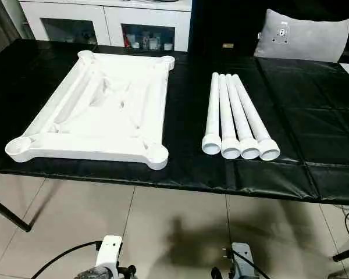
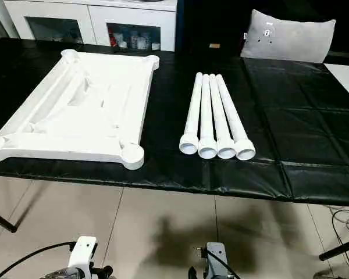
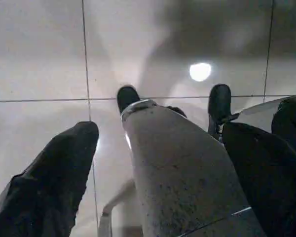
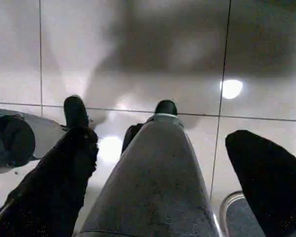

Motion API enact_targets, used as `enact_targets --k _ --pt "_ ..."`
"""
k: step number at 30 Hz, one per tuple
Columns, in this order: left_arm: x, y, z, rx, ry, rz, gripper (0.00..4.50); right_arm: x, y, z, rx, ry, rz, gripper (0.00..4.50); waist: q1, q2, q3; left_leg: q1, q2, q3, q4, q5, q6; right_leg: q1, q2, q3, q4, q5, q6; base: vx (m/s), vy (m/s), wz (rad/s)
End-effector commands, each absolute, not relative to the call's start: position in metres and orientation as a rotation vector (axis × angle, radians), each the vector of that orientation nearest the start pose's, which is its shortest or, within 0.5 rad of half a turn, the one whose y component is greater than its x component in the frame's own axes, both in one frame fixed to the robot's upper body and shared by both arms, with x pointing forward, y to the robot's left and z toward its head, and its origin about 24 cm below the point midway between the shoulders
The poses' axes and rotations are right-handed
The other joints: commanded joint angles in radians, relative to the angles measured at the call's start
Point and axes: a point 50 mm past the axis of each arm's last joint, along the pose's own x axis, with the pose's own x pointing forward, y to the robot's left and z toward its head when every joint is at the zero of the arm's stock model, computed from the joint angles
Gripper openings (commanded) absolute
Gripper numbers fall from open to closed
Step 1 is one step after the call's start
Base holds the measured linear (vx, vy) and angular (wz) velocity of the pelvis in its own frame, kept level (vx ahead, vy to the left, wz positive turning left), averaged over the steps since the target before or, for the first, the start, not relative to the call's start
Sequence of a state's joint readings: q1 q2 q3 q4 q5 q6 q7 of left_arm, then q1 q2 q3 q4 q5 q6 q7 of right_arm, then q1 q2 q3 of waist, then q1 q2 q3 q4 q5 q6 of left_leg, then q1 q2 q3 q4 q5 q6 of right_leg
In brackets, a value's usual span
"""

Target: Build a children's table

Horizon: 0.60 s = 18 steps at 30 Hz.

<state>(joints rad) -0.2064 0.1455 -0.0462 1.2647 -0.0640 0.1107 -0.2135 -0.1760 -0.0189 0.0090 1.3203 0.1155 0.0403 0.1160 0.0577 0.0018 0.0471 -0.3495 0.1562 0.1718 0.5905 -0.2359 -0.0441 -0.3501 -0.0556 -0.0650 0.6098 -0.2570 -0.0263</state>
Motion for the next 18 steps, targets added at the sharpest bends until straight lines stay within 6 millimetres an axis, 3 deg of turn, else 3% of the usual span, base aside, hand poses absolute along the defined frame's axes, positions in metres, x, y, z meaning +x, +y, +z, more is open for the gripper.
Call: enact_targets --k 1,18 --pt "0.1559 0.1881 -0.1509 -0.003 1.18 -0.126 4.48 0.1244 -0.1442 -0.1658 0.131 1.236 0.062 4.5 -0.001 0.007 -0.032 0.001 0.11 -0.037 -0.086 -0.13 0.073 0.022 -0.138 0.074 -0.075 -0.008 -0.267 0.0 0.0 0.0" --pt "0.1559 0.1881 -0.1509 -0.003 1.18 -0.126 4.48 0.1244 -0.1442 -0.1658 0.131 1.236 0.062 4.5 -0.001 0.007 -0.032 0.001 0.11 -0.037 -0.087 -0.133 0.071 0.021 -0.137 0.074 -0.075 -0.01 -0.266 0.0 0.0 0.0"
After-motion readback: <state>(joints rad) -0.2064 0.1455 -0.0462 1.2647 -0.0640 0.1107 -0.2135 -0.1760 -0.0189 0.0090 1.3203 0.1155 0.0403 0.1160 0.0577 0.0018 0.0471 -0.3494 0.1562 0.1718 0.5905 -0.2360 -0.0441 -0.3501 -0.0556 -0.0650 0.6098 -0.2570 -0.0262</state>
